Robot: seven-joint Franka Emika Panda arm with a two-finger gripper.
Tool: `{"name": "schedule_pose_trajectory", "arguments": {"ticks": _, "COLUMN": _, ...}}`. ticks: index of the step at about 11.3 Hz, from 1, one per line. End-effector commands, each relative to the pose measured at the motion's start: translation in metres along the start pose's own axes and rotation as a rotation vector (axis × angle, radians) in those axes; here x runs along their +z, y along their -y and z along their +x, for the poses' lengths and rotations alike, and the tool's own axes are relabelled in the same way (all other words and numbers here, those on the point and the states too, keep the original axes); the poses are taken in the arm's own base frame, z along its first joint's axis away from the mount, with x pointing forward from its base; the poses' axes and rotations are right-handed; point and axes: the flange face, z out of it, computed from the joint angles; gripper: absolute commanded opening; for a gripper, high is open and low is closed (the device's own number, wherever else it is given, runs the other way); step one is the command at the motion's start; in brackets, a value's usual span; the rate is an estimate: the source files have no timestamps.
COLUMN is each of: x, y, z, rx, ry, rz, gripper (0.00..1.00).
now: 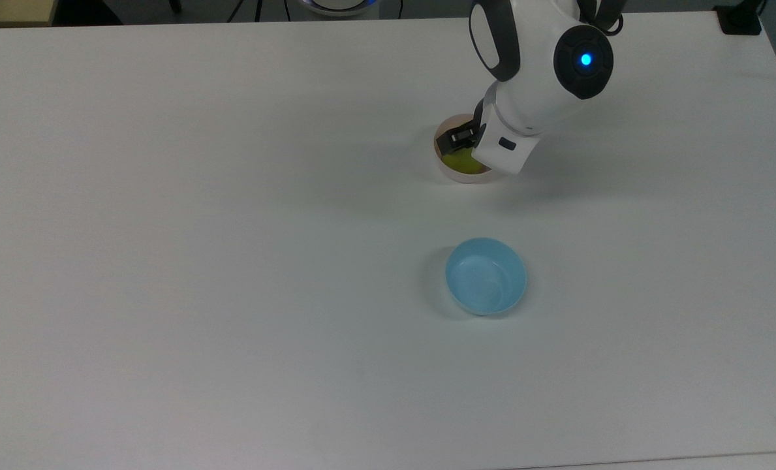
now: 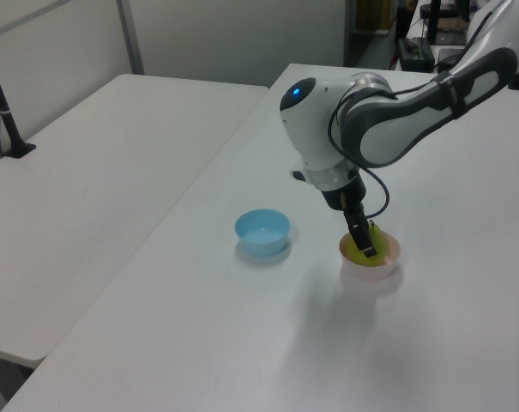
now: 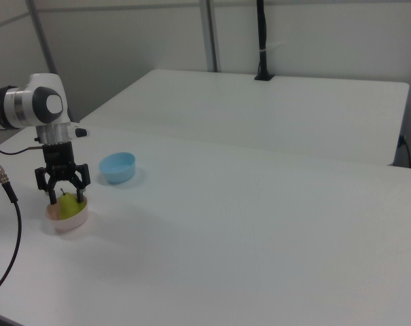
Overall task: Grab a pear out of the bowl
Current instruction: 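Lower the gripper into the pink bowl and close on the pear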
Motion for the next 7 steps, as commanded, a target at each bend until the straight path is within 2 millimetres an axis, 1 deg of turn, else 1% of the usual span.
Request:
{"name": "schedule_pose_trajectory", "arguments": {"ticks": 1, "x": 0.011, "y": 0.002, "z": 0.005, "rx": 0.031, "ry": -0.029, "rz": -0.031, "gripper": 0.81}}
{"name": "schedule_pose_trajectory", "arguments": {"ticks": 2, "x": 0.019, "y": 0.001, "z": 0.008, "rx": 0.029, "ry": -0.016, "rz": -0.044, "gripper": 0.79}}
{"name": "schedule_pose_trajectory", "arguments": {"ticks": 4, "x": 0.024, "y": 0.001, "z": 0.008, "rx": 0.025, "ry": -0.012, "rz": -0.059, "gripper": 0.79}}
{"name": "schedule_pose_trajectory", "arguments": {"ticks": 6, "x": 0.024, "y": 0.002, "z": 0.007, "rx": 0.013, "ry": -0.008, "rz": -0.061, "gripper": 0.69}}
{"name": "schedule_pose_trajectory", "arguments": {"ticks": 7, "x": 0.020, "y": 0.000, "z": 0.005, "rx": 0.012, "ry": -0.009, "rz": -0.068, "gripper": 0.62}}
